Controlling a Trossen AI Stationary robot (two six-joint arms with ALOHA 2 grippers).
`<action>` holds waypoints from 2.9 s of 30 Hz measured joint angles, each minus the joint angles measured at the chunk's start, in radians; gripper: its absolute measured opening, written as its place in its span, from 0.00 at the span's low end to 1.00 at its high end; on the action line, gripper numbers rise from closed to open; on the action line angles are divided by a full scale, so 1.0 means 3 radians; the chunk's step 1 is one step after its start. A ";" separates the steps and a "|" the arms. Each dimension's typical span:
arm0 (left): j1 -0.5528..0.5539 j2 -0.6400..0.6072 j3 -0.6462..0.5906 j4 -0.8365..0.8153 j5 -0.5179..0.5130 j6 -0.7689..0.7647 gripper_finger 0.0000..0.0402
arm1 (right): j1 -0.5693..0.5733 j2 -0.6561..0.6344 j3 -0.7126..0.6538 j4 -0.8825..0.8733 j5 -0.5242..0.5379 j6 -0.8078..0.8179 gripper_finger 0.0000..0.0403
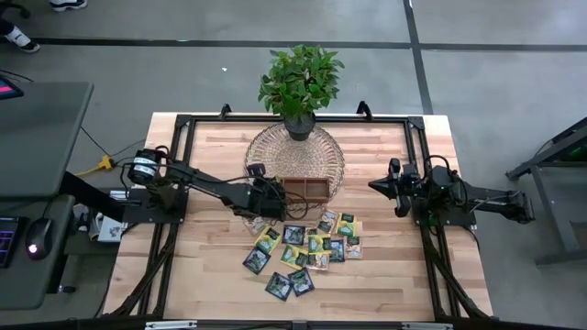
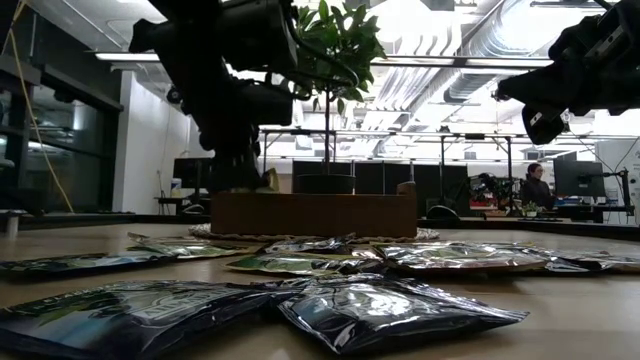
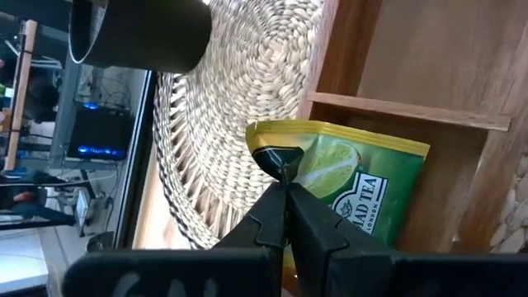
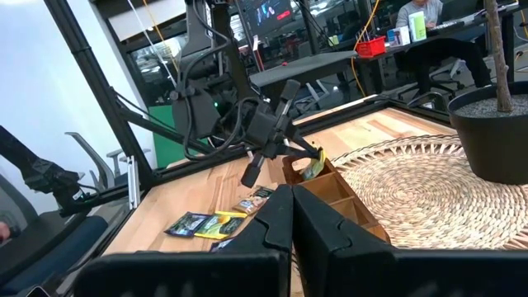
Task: Pick & Place Tea
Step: Put the green tea bag into the left section of the wooden organizer
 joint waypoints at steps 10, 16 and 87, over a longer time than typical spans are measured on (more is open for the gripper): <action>0.0065 0.0000 0.0000 0.0009 0.0217 -0.0014 0.26 | -0.0001 0.0000 0.0000 0.0000 0.0000 0.0000 0.00; 0.0064 0.0000 0.0000 0.0004 0.0196 0.0004 0.35 | -0.0001 0.0000 0.0000 0.0000 0.0000 0.0000 0.00; -0.0443 -0.0107 0.0001 0.0217 0.2529 0.1286 0.70 | 0.0000 0.0001 0.0001 -0.0001 0.0000 0.0000 0.00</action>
